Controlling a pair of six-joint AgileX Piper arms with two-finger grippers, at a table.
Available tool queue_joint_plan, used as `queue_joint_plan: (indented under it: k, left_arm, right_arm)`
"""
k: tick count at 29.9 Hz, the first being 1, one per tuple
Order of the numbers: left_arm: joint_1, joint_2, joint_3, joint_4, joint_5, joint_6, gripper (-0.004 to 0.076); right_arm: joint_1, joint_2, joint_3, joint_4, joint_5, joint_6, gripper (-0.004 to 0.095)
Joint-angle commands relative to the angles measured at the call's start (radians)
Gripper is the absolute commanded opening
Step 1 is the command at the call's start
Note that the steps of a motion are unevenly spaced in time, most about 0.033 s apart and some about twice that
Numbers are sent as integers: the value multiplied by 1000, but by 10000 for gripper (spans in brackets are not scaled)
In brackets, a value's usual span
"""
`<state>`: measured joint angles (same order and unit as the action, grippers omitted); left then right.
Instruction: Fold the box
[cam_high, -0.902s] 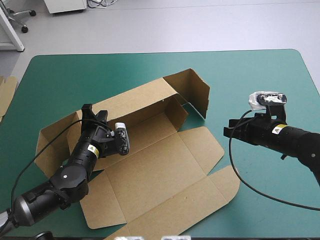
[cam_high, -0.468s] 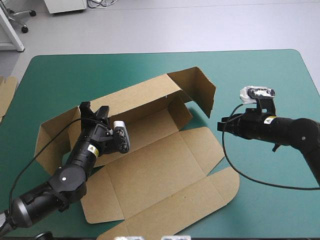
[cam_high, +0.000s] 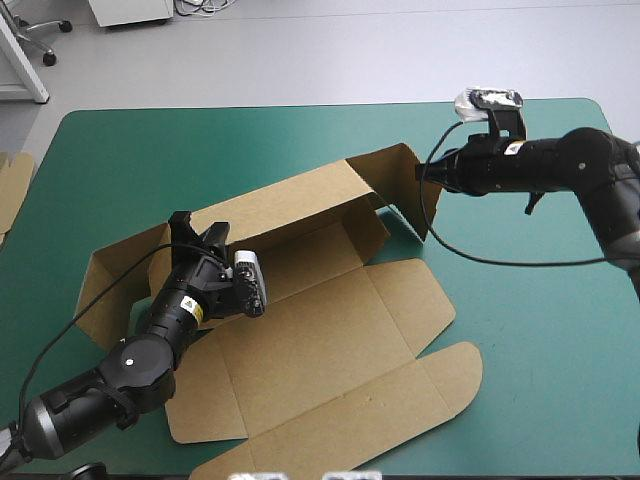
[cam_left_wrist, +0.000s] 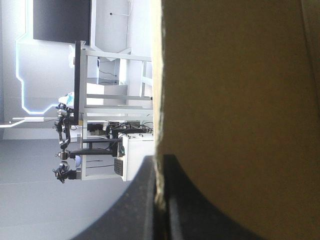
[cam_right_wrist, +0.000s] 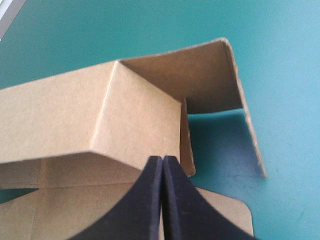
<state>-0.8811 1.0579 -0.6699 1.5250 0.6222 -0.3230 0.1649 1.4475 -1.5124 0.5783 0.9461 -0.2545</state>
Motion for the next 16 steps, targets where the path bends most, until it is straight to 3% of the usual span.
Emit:
queue_joint_plan:
  k: [1,16]
  left_arm:
    - [-7,-32,-29,39,13,-7,-15]
    - [-7,-34,-29,-6,27,-7,-15]
  right_arm:
    - [-9,60,-136,18,-13,13,-31]
    - [-7,406,-558,17,109,68,-26]
